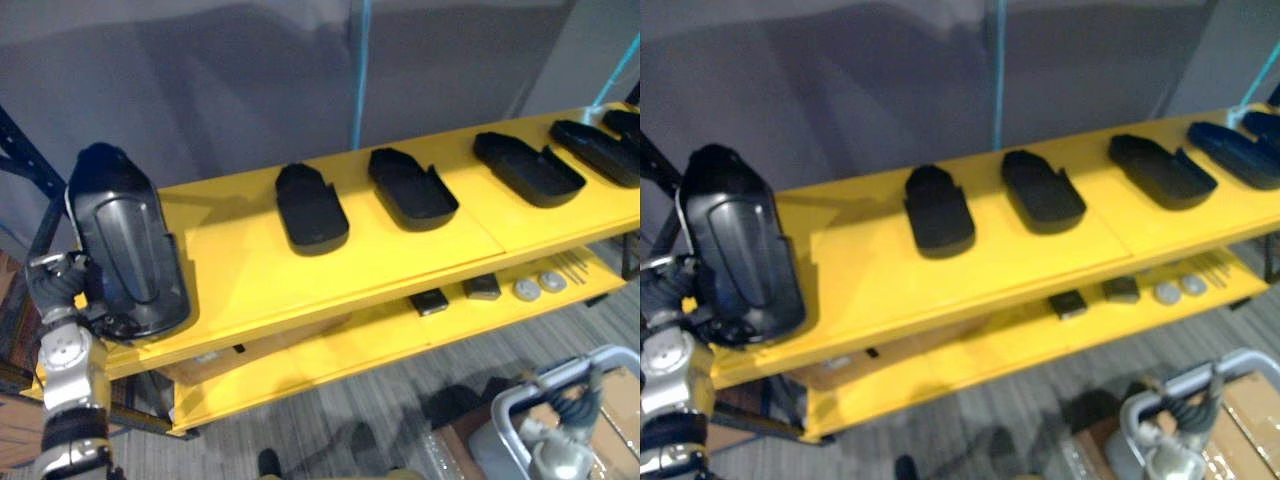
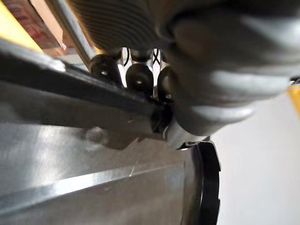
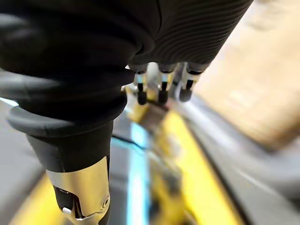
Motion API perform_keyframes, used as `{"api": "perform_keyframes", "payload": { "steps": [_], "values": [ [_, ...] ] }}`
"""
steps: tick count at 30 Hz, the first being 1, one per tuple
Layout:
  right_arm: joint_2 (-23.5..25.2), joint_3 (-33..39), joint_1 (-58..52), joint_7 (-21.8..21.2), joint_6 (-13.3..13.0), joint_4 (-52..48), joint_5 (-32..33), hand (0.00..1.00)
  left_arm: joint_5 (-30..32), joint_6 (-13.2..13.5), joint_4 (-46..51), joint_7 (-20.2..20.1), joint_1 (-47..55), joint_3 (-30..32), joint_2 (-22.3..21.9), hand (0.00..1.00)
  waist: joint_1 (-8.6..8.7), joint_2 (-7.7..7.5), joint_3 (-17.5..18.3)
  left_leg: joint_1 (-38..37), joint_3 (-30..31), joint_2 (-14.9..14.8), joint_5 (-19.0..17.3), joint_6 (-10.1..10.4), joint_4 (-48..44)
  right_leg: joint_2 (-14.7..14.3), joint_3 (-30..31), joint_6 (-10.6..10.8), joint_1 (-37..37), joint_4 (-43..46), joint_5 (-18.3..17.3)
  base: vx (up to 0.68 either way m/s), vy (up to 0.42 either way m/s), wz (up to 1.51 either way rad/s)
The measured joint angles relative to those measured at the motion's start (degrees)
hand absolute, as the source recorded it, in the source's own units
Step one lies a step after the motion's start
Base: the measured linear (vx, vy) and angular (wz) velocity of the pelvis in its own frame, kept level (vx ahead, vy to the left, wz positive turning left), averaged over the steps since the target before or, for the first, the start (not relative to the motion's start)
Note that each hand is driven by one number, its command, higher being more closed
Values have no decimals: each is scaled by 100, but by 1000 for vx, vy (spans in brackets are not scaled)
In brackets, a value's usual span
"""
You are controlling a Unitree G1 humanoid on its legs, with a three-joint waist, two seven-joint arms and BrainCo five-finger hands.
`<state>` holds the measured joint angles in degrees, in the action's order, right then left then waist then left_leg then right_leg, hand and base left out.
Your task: Walk over and take plastic housings, then place them on the shelf
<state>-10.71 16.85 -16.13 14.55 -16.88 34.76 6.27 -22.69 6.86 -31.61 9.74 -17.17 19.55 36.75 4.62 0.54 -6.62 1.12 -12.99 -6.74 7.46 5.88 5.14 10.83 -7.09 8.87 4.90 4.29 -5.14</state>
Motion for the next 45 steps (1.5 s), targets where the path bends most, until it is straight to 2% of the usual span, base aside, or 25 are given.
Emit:
{"api": "perform_keyframes", "payload": {
  "steps": [1, 3, 4, 5, 8, 13, 18, 23, 27, 28, 36, 41, 45],
  "values": [
    [85, -162, -105, -366, 67, 212, 163, 0, 1, -172, -122, -83, -177, -81, 126, 100, 3, -24, -16, -3, 5, 41, -15, -21, 0, 39, -47, 3, 44, -34, 2, 42, 35, 12],
    [229, -382, -164, -776, 212, 529, 255, 0, 2, -388, -359, -199, -485, -132, 349, 100, -2, -105, -87, -7, 7, 82, -36, -22, 0, 75, -64, 6, 73, -77, 2, 39, 25, 6],
    [271, -421, -161, -902, 220, 630, 288, 0, 2, -442, -446, -222, -596, -191, 436, 100, -10, -130, -115, -4, 10, 91, -40, -23, 0, 83, -68, 5, 79, -89, 2, 41, 19, 5],
    [314, -482, -161, -1176, 220, 799, 421, 0, 5, -606, -601, -279, -837, -286, 596, 100, -27, -191, -201, -6, 18, 128, -50, -38, 0, 115, -73, 3, 98, -107, 1, 37, 19, 5],
    [305, -461, -139, -1476, 221, 1002, 535, 0, 8, -889, -832, -386, -1136, -327, 616, 100, -60, -248, -310, 0, 22, 218, -56, -48, 0, 193, -77, 13, 108, -126, 6, 65, 25, 4],
    [315, -473, 46, -1646, 241, 1377, 650, 0, 19, -1366, -1364, -463, -1496, -746, 785, 100, -62, -293, -392, 0, 40, 248, -55, -45, -3, 207, -85, -10, 108, -111, -5, 68, -8, 3],
    [293, -488, 174, -1702, 241, 1483, 649, 0, -31, -1712, -1675, -502, -1973, -744, 802, 100, -71, -254, -636, -11, 36, 237, -54, -45, -3, 193, -69, -37, 91, -46, -20, 6, -5, 1],
    [308, -524, 174, -1694, 243, 1553, 647, 0, -395, -1810, -1809, -534, -2129, -746, 802, 100, -53, -277, -663, -9, 11, 223, -53, -45, -2, 185, -36, -102, 12, 61, -60, -15, 2, -4],
    [353, -620, 234, -1688, 244, 1560, 647, 0, -451, -1814, -1888, -532, -2340, -742, 811, 100, -61, -324, -897, -12, 10, 219, -49, -43, -1, 183, -18, -137, 4, 96, -140, -48, 8, 0],
    [397, -619, 279, -1686, 244, 1564, 648, 0, -451, -1814, -1900, -532, -2344, -743, 840, 0, -56, -357, -973, -10, 1, 218, -46, -40, -1, 184, 4, -118, -7, 98, -170, -34, 2, -3],
    [430, -616, 304, -1582, 301, 1564, 648, 0, -428, -1807, -2147, -465, -2560, -745, 850, 0, -56, -367, -984, -5, -41, 218, -45, -36, -8, 177, 94, -82, -62, 136, -145, 31, -14, -2],
    [430, -617, 314, -1585, 304, 1592, 649, 0, -318, -1688, -2147, -382, -2562, -745, 852, 0, -54, -367, -985, -107, -187, 200, -38, -32, -34, 169, 136, -83, -53, 242, -143, 18, -12, -5],
    [432, -632, 336, -1590, 304, 1620, 648, 0, -196, -1433, -2131, -314, -2566, -744, 916, 0, 32, -354, -992, -120, -211, 178, -20, -25, -6, 156, 174, -83, -92, 322, -143, -42, 12, -4]
  ]
}}
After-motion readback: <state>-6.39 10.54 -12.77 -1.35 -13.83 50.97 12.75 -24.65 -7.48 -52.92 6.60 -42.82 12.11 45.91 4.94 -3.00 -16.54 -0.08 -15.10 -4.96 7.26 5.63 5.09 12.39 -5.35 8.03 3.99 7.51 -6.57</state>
